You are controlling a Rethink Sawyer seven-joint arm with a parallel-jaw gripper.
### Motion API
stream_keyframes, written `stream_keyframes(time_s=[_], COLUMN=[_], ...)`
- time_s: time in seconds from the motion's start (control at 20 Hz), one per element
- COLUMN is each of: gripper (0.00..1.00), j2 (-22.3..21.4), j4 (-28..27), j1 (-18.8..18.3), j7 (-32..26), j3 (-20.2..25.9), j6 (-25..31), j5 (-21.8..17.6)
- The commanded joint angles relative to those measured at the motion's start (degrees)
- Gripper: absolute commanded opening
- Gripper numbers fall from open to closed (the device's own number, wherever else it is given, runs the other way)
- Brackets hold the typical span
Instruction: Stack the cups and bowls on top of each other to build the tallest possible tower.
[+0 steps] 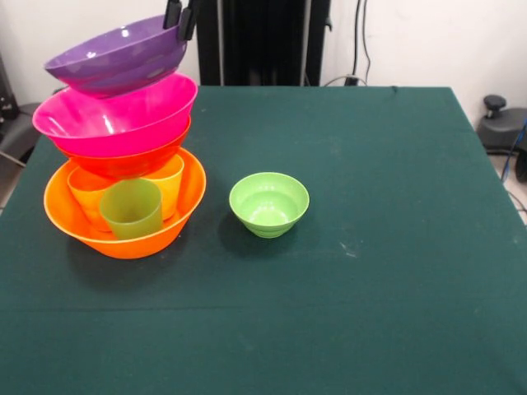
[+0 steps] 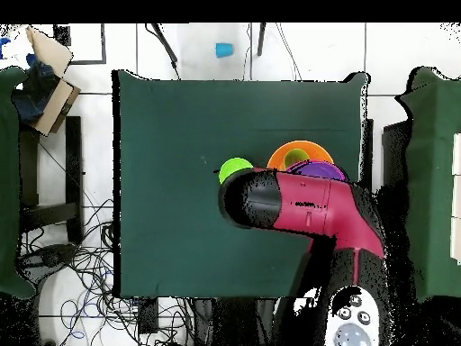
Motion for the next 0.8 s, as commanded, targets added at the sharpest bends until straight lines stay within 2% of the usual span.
stream_keyframes(time_s=[0.05,0.35,0.55,0.8], gripper=[0.0,0.0,0.0,0.0], j2=[2.2,7.3,8.2,9.8], j4=[-1.7,-1.1,-2.1,-4.7], j1=[-3.0,-4.6,-4.7,-3.0], j7=[-3.4,-1.9,-2.4,-2.0], j3=[4.0,4.8,4.8,3.2], j6=[15.1,8.8,9.4,11.1], j5=[1.9,0.2,-1.2,-3.6])
